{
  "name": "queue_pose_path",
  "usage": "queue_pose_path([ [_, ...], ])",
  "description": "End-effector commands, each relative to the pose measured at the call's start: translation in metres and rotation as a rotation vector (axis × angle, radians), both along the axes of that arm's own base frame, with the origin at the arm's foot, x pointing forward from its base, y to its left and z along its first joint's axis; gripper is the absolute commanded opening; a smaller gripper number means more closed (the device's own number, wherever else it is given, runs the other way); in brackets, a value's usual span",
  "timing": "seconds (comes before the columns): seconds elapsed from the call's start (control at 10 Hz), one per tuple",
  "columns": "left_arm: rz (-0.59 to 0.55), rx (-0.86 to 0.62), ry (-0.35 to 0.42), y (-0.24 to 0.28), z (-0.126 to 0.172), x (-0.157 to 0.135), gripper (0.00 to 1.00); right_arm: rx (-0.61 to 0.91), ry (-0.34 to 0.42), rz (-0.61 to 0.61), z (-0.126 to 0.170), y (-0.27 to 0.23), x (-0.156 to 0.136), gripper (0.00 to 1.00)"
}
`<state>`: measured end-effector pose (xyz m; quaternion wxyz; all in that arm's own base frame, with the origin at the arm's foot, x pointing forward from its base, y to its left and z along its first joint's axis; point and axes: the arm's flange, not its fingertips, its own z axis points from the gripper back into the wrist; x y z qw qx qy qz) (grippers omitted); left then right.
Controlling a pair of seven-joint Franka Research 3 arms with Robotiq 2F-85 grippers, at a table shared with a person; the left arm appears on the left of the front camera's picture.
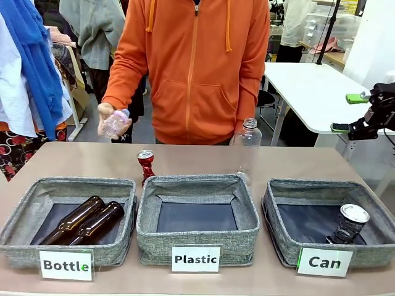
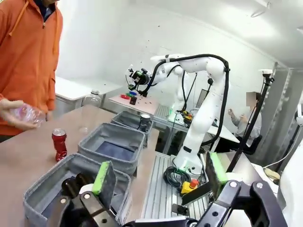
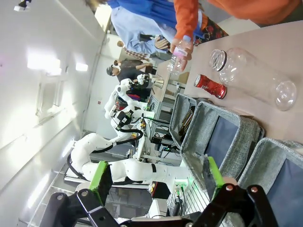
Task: Sort the can waste into the basket.
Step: Pick up the can waste from the table and place it in the right Fabric basket.
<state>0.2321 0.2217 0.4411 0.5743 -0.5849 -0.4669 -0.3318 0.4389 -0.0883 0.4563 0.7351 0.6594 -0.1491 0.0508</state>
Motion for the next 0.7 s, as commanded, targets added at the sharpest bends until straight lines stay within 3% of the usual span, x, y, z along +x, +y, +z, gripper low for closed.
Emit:
queue_pose_path([
  [0.0, -0.020, 0.011, -0.017, -0.007, -0.004, 0.007, 1.00, -0.008, -0.020, 0.017, 0.002, -0.002, -0.001, 1.00],
  [0.3, -0.035, 0.102, 0.046, -0.052, -0.006, 0.087, 1.00, -0.008, -0.020, 0.017, 0.002, -0.002, -0.001, 1.00],
  [0.6, -0.135, 0.234, 0.180, -0.132, -0.030, 0.184, 1.00, -0.008, -0.020, 0.017, 0.002, -0.002, -0.001, 1.00],
])
